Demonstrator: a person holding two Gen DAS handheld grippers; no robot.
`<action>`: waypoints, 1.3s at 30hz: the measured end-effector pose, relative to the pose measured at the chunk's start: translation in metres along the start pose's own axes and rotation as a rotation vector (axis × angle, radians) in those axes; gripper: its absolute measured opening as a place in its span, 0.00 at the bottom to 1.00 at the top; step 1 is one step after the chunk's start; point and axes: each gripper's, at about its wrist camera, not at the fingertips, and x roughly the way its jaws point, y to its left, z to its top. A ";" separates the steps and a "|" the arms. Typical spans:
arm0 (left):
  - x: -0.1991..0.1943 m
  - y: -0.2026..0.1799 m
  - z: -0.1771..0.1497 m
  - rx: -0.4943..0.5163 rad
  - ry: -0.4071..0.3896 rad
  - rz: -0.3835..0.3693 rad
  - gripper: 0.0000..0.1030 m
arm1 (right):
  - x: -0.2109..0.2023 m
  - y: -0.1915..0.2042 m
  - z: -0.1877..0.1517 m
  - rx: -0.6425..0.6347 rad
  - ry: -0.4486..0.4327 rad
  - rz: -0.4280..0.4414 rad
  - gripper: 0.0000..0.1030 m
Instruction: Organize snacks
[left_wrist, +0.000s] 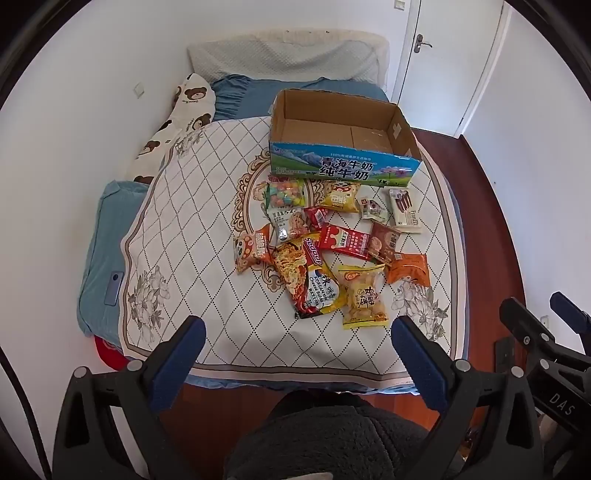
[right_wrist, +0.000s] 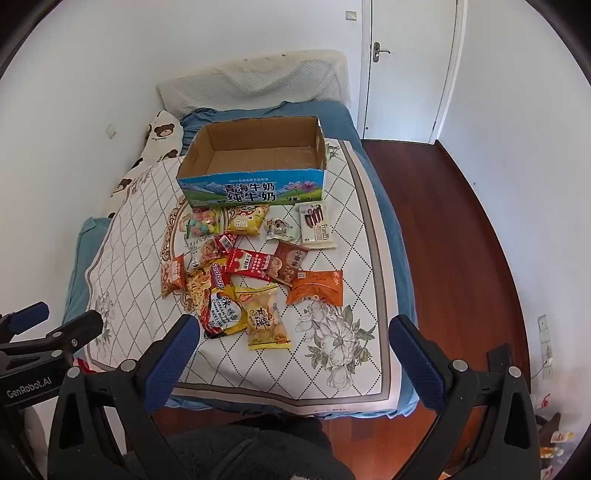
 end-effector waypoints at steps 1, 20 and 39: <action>0.000 0.000 0.000 0.000 -0.001 0.002 1.00 | 0.000 0.000 0.000 0.005 -0.004 0.009 1.00; -0.007 -0.001 0.011 0.000 -0.018 -0.005 1.00 | -0.003 0.002 -0.001 -0.003 -0.020 0.003 1.00; -0.011 0.000 -0.001 0.011 -0.026 0.004 1.00 | -0.007 0.004 -0.003 -0.016 -0.028 0.016 1.00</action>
